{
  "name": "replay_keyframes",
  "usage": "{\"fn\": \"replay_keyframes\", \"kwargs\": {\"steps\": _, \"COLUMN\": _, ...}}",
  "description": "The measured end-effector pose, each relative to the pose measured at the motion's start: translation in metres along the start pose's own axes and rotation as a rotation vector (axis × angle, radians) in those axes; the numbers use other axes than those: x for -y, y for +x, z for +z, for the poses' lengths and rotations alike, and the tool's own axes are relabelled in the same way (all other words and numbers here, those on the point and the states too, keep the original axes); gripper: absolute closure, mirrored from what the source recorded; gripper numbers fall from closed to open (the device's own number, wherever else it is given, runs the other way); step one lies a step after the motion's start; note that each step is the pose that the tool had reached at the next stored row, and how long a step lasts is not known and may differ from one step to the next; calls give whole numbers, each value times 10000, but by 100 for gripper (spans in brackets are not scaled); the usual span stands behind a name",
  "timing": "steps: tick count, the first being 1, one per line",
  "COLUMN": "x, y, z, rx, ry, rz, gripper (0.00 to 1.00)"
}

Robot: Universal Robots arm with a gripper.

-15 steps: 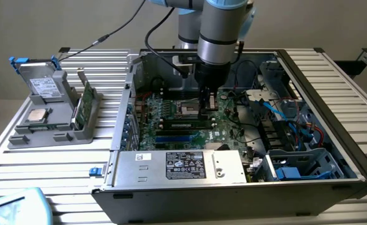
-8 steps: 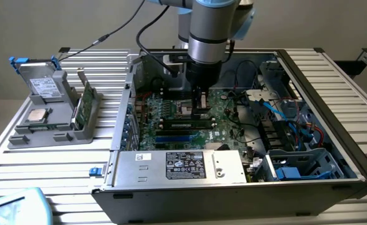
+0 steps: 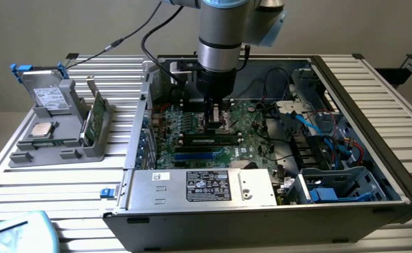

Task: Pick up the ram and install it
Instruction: 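Press down the ram until it locks into place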

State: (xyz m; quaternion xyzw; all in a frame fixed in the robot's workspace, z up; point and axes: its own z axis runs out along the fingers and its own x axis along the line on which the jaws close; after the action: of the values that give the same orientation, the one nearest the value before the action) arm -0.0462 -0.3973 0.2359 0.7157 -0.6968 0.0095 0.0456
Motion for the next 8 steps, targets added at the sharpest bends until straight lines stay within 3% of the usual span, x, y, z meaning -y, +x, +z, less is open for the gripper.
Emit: {"fn": "replay_keyframes", "kwargs": {"steps": 8, "x": 0, "y": -5, "z": 76, "rx": -29, "ry": 0, "rz": 1, "gripper": 89}}
